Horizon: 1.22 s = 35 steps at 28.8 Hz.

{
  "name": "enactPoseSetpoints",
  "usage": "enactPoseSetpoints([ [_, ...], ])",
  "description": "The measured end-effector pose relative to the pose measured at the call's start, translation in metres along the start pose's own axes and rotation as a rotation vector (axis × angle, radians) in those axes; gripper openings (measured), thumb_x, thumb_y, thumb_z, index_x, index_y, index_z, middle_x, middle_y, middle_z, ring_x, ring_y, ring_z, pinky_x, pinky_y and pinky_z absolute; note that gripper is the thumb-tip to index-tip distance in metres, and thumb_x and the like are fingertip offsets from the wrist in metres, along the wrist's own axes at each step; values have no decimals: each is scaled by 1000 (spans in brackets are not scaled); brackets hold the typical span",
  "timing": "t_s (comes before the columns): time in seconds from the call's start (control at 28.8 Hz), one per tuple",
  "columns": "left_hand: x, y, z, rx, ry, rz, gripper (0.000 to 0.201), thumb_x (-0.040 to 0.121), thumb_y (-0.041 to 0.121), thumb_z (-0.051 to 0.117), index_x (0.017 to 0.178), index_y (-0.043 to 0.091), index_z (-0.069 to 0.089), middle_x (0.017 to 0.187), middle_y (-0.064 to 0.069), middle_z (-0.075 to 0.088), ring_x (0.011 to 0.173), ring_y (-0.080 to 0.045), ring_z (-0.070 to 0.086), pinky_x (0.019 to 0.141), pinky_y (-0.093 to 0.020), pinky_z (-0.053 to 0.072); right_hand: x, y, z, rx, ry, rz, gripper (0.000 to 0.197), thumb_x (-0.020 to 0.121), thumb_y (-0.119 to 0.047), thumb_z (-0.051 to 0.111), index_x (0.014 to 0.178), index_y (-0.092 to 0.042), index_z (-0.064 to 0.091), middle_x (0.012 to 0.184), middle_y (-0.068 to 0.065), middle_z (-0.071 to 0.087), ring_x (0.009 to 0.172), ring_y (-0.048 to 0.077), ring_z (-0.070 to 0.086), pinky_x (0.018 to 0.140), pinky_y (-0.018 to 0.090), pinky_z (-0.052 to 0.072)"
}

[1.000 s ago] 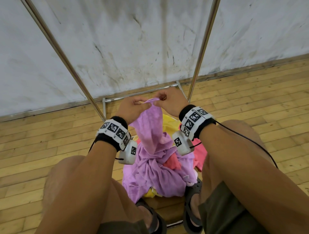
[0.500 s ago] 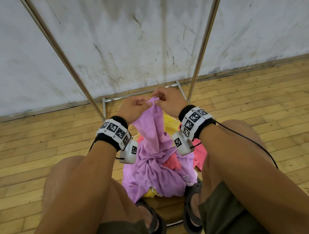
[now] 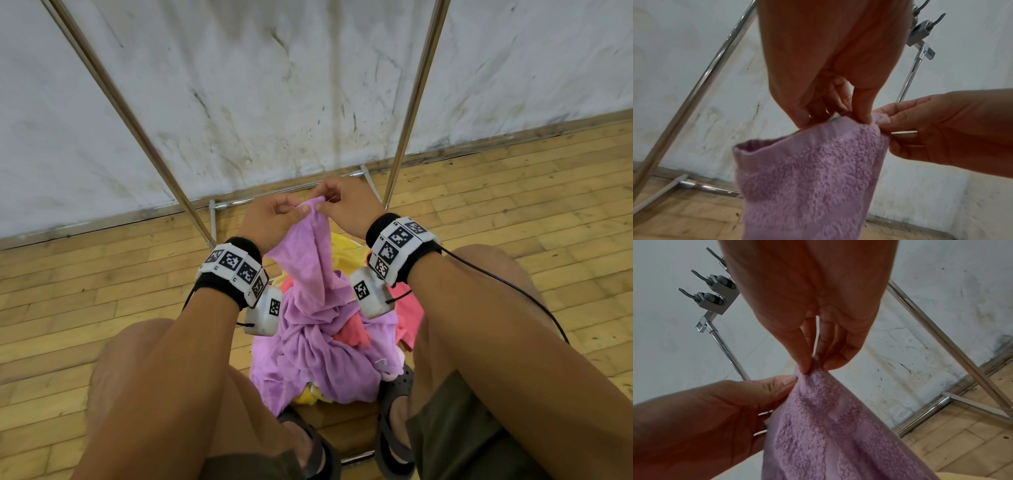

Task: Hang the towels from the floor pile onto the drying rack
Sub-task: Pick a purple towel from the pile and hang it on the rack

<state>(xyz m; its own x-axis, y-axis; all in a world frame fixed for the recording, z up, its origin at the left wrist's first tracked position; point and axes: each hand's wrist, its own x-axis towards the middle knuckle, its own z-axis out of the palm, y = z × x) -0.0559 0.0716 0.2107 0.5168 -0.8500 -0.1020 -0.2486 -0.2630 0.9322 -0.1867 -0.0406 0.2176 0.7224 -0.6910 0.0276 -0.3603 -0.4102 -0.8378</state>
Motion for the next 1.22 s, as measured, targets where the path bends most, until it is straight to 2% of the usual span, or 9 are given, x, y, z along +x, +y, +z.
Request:
enactPoseSetpoints([
  [0.21, -2, 6, 0, -47, -21, -19, 7, 91, 9, 68, 96, 8, 72, 75, -3, 72, 67, -10, 62, 72, -26, 52, -3, -3, -2, 13, 41, -3, 15, 79, -8, 71, 88, -20, 72, 79, -14, 66, 79, 6, 63, 73, 18, 49],
  [0.35, -3, 8, 0, -74, -99, -6, 18, 90, 9, 69, 107, 4, 70, 98, -16, 74, 85, -22, 68, 86, -35, 53, -3, -9, -4, 59, 110, -55, 17, 76, -2, 70, 84, -17, 72, 74, -14, 64, 71, 3, 59, 68, 17, 48],
  [0.42, -2, 6, 1, -5, -142, -6, 20, 86, 13, 74, 106, 12, 73, 96, -4, 76, 90, -20, 71, 87, -35, 55, -3, -12, -4, 117, 136, -68, 21, 72, 4, 69, 79, -16, 72, 67, -13, 62, 62, -1, 54, 60, 11, 43],
  [0.49, -1, 4, 3, 94, -98, 15, 12, 85, 18, 75, 97, 20, 76, 79, 8, 73, 72, -11, 65, 77, -31, 53, -4, -14, -4, 147, 153, -80, 24, 70, 6, 70, 76, -17, 71, 64, -12, 60, 57, -3, 50, 56, 9, 40],
  [0.59, -2, 2, 1, 156, 9, 15, 10, 89, 25, 71, 83, 33, 75, 66, 1, 62, 61, -14, 50, 57, -18, 44, -4, -15, -2, 156, 176, -95, 23, 69, 6, 72, 76, -17, 71, 64, -10, 61, 58, -3, 51, 57, 10, 41],
  [0.69, -2, 0, -8, 235, 35, 5, 21, 90, 30, 69, 71, 40, 68, 58, 1, 57, 58, -19, 49, 53, -23, 39, -5, -15, 0, 188, 218, -77, 25, 70, 4, 73, 83, -17, 69, 68, -5, 60, 61, 3, 52, 60, 15, 45],
  [0.97, -6, 13, -27, 229, 43, -65, 18, 85, 2, 64, 76, 17, 69, 66, -1, 67, 59, -16, 65, 64, -30, 59, -13, -30, -6, 62, 150, -111, 20, 78, -1, 67, 87, -20, 67, 78, -10, 64, 73, 3, 59, 64, 7, 43],
  [1.15, -3, 53, -49, 140, 167, -36, 13, 77, 12, 66, 71, 22, 71, 60, 4, 61, 62, -18, 60, 64, -31, 55, -3, -65, -17, 85, 189, -160, 32, 81, 2, 57, 86, -29, 65, 77, -7, 62, 78, 16, 65, 71, 31, 57],
  [1.22, -3, 77, -53, 76, 189, -11, 22, 81, 8, 60, 70, 23, 71, 60, 1, 60, 61, -18, 59, 60, -30, 53, -1, -83, -22, 38, 188, -205, 34, 80, 2, 56, 83, -29, 67, 80, -3, 63, 80, 14, 60, 75, 26, 52],
])
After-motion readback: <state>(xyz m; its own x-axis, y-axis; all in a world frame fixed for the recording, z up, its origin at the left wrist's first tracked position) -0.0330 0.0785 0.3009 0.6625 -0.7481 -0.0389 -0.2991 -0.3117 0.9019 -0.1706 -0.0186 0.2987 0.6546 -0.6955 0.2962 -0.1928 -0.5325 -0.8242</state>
